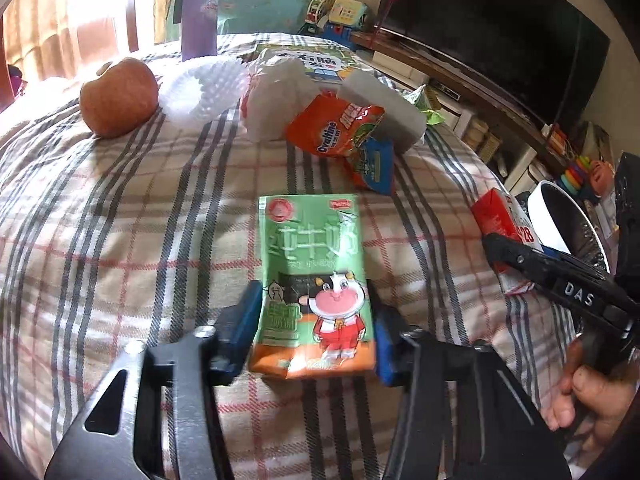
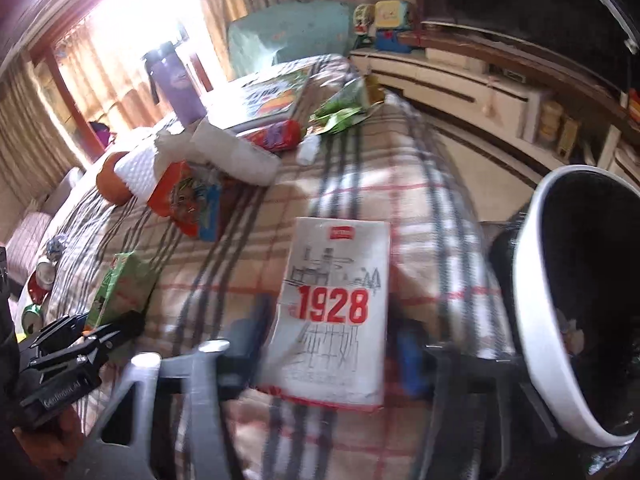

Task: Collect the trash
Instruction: 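Grasp the green milk carton with the left tool while the right tool grasps the white milk carton, then carry both milk cartons over the bin and open both tools to drop them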

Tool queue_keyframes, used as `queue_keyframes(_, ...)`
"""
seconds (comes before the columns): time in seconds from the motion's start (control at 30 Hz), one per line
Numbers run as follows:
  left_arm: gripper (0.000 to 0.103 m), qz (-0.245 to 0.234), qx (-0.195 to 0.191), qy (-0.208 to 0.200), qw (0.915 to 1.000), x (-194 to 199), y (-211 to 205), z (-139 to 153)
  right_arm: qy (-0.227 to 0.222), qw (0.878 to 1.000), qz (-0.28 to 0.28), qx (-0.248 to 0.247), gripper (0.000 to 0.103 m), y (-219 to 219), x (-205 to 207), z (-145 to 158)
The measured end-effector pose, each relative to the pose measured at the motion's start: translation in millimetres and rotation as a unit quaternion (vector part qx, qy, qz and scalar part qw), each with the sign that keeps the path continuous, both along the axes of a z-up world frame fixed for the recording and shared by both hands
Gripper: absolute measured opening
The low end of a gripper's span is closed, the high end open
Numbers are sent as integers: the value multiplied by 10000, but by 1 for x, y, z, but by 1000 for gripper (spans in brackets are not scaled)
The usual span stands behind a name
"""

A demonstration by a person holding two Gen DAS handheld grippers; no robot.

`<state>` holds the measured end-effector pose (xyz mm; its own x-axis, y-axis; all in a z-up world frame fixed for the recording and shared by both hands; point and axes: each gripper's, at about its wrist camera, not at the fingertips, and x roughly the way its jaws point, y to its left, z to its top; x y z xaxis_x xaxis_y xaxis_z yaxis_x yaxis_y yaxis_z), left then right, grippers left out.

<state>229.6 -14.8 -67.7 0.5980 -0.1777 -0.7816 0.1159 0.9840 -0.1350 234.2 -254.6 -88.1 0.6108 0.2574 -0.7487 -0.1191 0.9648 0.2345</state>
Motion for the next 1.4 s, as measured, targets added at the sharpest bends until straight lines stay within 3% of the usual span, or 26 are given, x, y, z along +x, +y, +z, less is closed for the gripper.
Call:
queue_keyframes(0.33, 46, -575, -248, -142, 9979, -17, -37, 22, -388, 9986, 57, 365, 47, -35, -42, 29)
queue_keyframes(0.6, 46, -1161, -388, -169, 9923, -22, -85, 34, -608, 9968, -244, 448, 47, -75, -66, 49)
queue_keyframes(1.07, 46, -1852, -402, -134, 9818, -33, -161, 43, -667, 9914, -1014, 497, 47, -151, -91, 49)
queue_keyframes(1.4, 46, -2111, -294, -182, 9769, -30, -200, 50, -743, 9874, -1255, 613, 47, -182, -95, 50)
